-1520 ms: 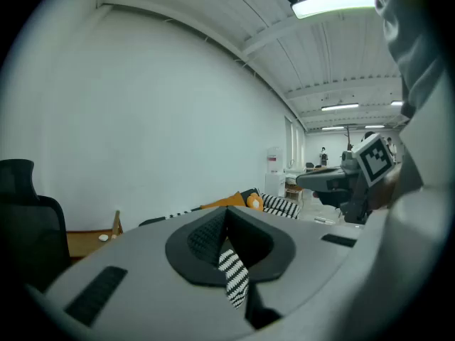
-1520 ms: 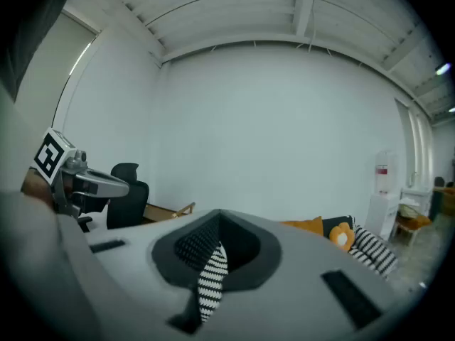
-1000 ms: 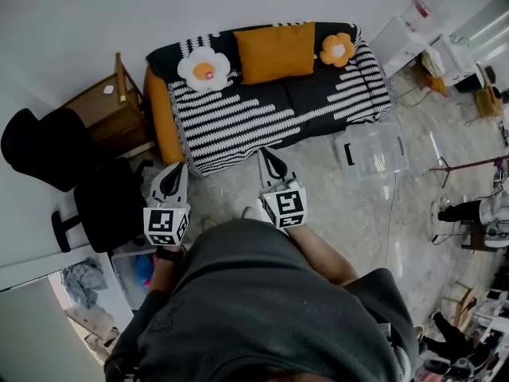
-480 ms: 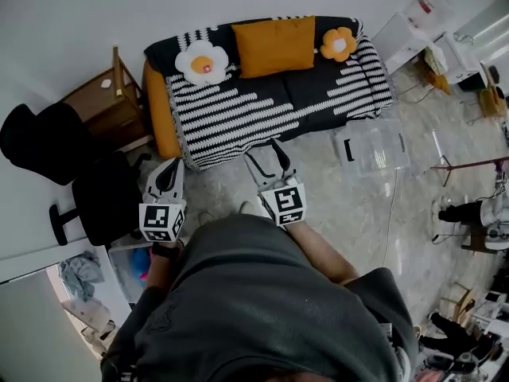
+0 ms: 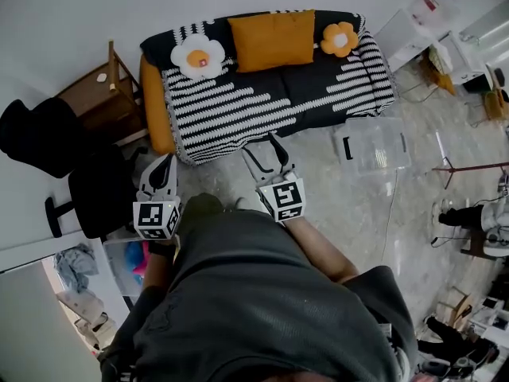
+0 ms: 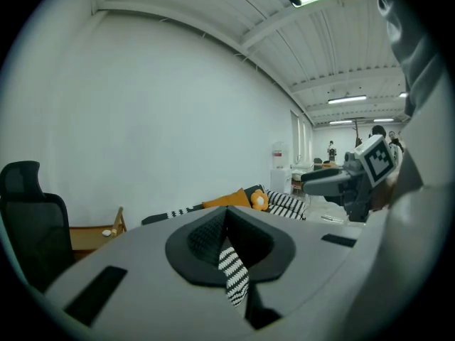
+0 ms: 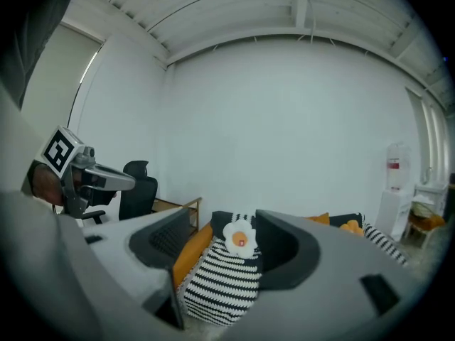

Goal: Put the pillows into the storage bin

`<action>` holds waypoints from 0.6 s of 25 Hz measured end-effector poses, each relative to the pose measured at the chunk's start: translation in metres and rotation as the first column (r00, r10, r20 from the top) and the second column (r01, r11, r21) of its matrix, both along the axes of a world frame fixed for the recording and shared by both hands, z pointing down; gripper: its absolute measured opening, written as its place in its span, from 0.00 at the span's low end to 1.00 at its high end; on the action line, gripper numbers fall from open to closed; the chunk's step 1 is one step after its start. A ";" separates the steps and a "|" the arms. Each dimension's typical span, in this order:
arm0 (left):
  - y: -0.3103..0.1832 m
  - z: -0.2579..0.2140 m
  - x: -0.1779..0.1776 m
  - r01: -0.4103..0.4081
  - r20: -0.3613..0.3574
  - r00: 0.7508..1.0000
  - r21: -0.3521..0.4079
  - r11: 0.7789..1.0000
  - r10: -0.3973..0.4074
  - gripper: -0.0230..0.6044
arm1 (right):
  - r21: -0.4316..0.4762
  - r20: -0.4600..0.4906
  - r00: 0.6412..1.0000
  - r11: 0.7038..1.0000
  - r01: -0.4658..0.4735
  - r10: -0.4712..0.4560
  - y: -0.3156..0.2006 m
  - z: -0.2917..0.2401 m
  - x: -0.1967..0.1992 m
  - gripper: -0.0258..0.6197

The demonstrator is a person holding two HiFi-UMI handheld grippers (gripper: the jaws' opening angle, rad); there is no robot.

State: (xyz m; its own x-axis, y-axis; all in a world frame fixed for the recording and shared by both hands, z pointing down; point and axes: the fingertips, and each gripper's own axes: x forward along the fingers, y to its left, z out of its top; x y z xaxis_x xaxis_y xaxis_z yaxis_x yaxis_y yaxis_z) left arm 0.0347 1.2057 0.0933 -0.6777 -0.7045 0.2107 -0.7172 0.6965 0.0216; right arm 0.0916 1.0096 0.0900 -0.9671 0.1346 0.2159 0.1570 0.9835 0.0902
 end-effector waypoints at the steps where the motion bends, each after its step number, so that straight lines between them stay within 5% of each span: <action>1: -0.001 0.001 -0.001 0.003 -0.002 1.000 -0.002 1.000 -0.003 0.04 | 0.001 0.000 1.000 1.000 0.001 -0.001 -0.001 0.000 -0.001 0.47; 15: -0.032 0.023 -0.077 -0.026 -0.024 0.999 0.022 0.999 0.026 0.04 | 0.038 -0.042 0.999 0.999 -0.026 0.027 -0.032 0.016 -0.056 0.47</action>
State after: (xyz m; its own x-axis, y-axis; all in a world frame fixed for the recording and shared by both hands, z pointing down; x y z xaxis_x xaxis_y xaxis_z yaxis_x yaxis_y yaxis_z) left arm -0.0420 1.1740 0.1164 -0.6540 -0.7263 0.2115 -0.7342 0.6768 0.0538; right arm 0.0356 0.9779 0.1057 -0.9601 0.1001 0.2611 0.1354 0.9834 0.1209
